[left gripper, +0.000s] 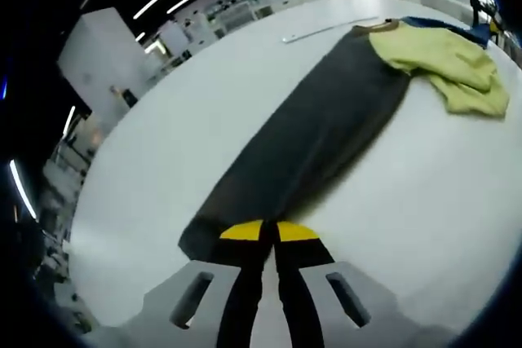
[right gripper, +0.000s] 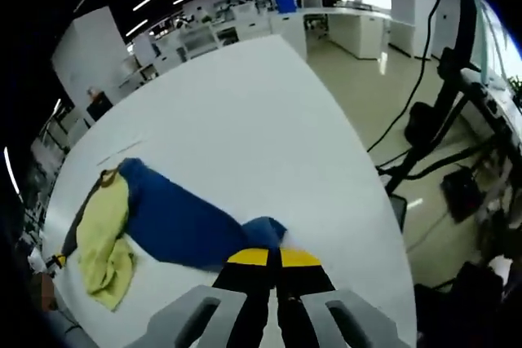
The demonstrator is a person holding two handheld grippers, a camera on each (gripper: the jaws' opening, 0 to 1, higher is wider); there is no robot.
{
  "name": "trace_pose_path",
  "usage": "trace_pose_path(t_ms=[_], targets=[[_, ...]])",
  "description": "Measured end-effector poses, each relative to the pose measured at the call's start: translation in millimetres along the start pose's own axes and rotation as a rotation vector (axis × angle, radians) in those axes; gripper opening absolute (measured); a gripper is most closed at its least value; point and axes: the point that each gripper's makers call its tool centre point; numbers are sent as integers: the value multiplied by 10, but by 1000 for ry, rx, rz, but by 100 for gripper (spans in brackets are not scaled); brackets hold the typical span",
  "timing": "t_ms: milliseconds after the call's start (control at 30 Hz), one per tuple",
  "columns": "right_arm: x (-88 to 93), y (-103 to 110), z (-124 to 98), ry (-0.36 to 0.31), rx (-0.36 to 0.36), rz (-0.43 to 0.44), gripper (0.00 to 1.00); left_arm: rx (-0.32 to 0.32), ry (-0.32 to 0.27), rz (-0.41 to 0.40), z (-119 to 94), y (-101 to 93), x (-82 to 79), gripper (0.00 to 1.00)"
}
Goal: Fold the garment on the visible template until the final outline fits inside the template.
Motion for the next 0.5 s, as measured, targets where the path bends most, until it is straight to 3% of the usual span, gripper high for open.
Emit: trace_pose_path(t_ms=[267,500], targets=[[54,-70,32,43,37,-2,0,0,6,1,8,5,3,2],[13,-64,58,24,27,-2,0,-9,11,-25,-26,30,18,6]])
Point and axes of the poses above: the point that each gripper's makers call its tool centre point, and the gripper's own axes: z roughly forward along the fingers, y roughly to its left, x roughly out of its underside
